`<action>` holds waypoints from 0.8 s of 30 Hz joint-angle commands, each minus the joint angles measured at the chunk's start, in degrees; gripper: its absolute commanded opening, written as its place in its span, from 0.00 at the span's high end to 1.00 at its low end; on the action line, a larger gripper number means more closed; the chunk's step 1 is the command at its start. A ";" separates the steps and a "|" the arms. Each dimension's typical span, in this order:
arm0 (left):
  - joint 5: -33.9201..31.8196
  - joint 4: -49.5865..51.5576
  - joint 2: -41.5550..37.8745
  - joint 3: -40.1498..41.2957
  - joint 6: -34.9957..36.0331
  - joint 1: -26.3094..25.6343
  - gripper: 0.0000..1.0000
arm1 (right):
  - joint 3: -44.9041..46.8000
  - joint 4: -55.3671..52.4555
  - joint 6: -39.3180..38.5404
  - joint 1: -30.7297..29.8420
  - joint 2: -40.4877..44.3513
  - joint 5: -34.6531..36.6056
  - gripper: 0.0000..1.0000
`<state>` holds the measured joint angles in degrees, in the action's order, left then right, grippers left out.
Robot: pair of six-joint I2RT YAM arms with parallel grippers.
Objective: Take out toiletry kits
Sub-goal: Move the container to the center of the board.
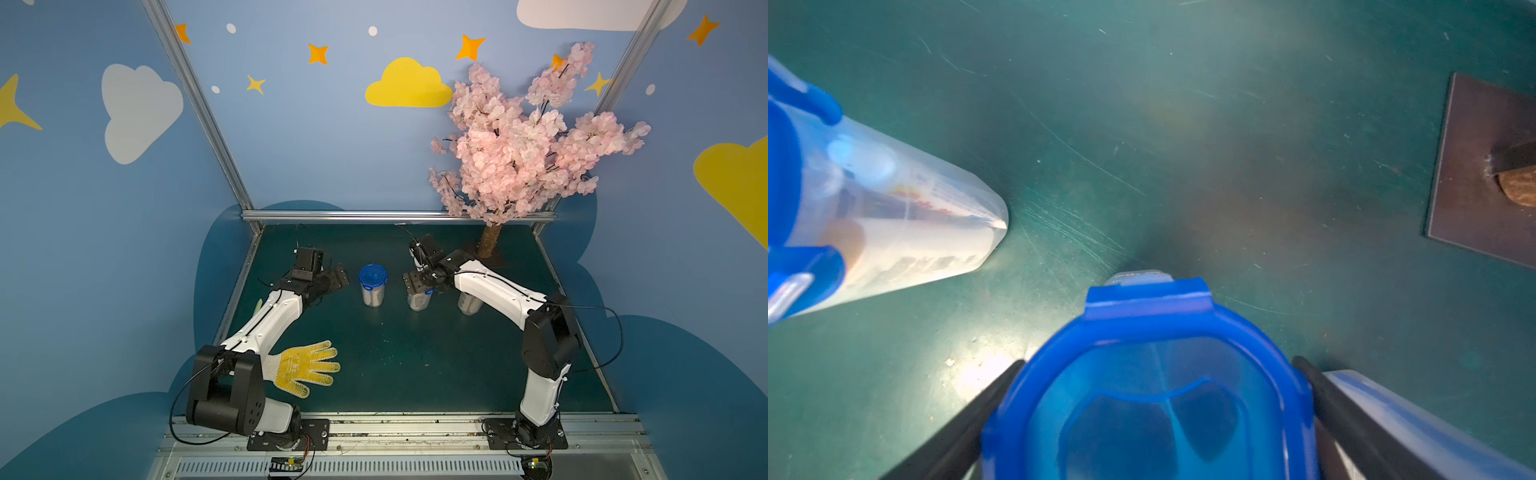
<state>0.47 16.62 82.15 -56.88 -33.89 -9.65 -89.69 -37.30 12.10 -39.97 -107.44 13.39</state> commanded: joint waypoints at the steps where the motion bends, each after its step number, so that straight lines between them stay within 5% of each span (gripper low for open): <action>1: 0.58 -0.36 0.38 0.22 -0.34 -0.17 0.01 | 0.74 -0.14 0.66 0.30 0.02 -0.58 0.14; 21: -0.51 3.31 -3.10 -3.37 1.23 -3.27 0.03 | 1.44 -0.02 0.56 10.39 1.71 4.89 0.17; 24: -0.82 3.55 -3.60 -3.28 1.21 -3.40 0.02 | 1.49 0.12 1.03 10.37 1.62 4.98 0.12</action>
<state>0.40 18.35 79.85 -59.35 -33.58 -12.93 -88.90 -36.73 13.06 -29.34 -107.24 16.67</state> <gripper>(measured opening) 0.975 0.890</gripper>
